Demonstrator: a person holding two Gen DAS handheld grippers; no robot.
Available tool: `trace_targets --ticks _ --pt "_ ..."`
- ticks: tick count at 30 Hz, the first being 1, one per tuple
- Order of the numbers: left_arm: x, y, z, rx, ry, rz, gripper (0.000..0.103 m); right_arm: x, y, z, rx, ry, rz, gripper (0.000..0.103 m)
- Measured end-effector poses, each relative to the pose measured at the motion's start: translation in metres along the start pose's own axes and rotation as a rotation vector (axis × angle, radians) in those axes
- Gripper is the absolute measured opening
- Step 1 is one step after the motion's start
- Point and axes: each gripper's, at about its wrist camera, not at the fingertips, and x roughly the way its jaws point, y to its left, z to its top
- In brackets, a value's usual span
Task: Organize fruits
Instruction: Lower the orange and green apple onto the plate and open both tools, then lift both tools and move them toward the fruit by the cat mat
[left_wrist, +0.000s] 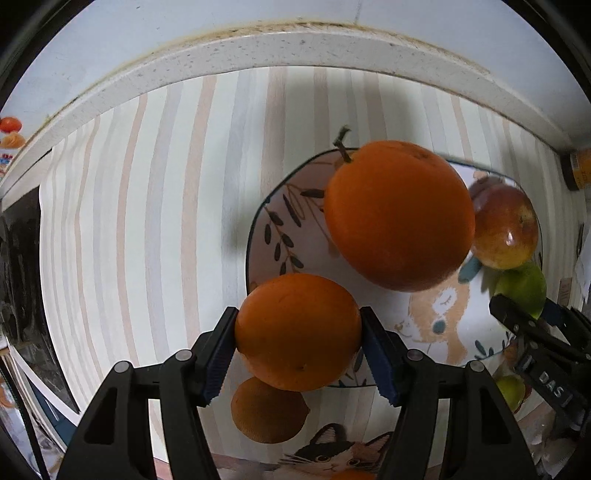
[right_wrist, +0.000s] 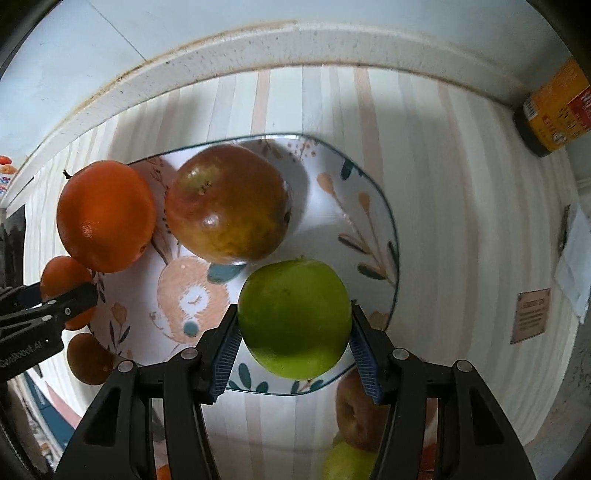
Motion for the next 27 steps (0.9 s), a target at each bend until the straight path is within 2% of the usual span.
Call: trace_targets --ticks 1,2,3,4,5,6,7,12,18,21,27 --pt "0.003 0.000 0.001 -0.018 -0.001 -0.010 0.063 -0.002 -0.002 0.000 0.013 0.000 0.011 0.070" --pt "0.004 0.001 0.001 -0.027 -0.004 -0.022 0.063 -0.003 -0.003 0.001 0.020 -0.002 0.021 0.082" --pt "0.005 0.002 -0.001 -0.032 -0.006 -0.025 0.063 -0.007 -0.003 0.002 0.022 -0.006 0.029 0.090" --pt "0.005 0.003 -0.002 -0.035 -0.008 -0.022 0.066 -0.012 -0.003 0.003 0.017 -0.012 0.023 0.091" --pt "0.004 0.004 -0.004 -0.040 -0.013 -0.032 0.074 -0.015 -0.004 0.005 0.013 -0.014 0.016 0.092" --pt "-0.003 0.007 -0.002 -0.041 -0.020 -0.030 0.092 -0.019 -0.004 0.005 0.009 -0.017 0.011 0.092" --pt "-0.007 0.008 -0.003 -0.044 -0.035 -0.021 0.095 -0.022 -0.005 0.005 0.007 -0.017 0.016 0.093" --pt "-0.029 0.016 -0.013 -0.071 -0.084 -0.038 0.095 -0.043 -0.004 -0.007 -0.008 -0.036 0.013 0.095" --pt "-0.062 0.017 -0.043 -0.066 -0.148 -0.002 0.095 -0.064 -0.003 -0.026 0.003 -0.083 0.015 0.095" --pt "-0.081 0.014 -0.066 -0.050 -0.193 0.018 0.095 -0.073 -0.002 -0.036 0.003 -0.108 0.016 0.095" --pt "-0.111 -0.004 -0.090 -0.015 -0.267 0.032 0.095 -0.102 0.005 -0.062 -0.015 -0.179 -0.001 0.095"
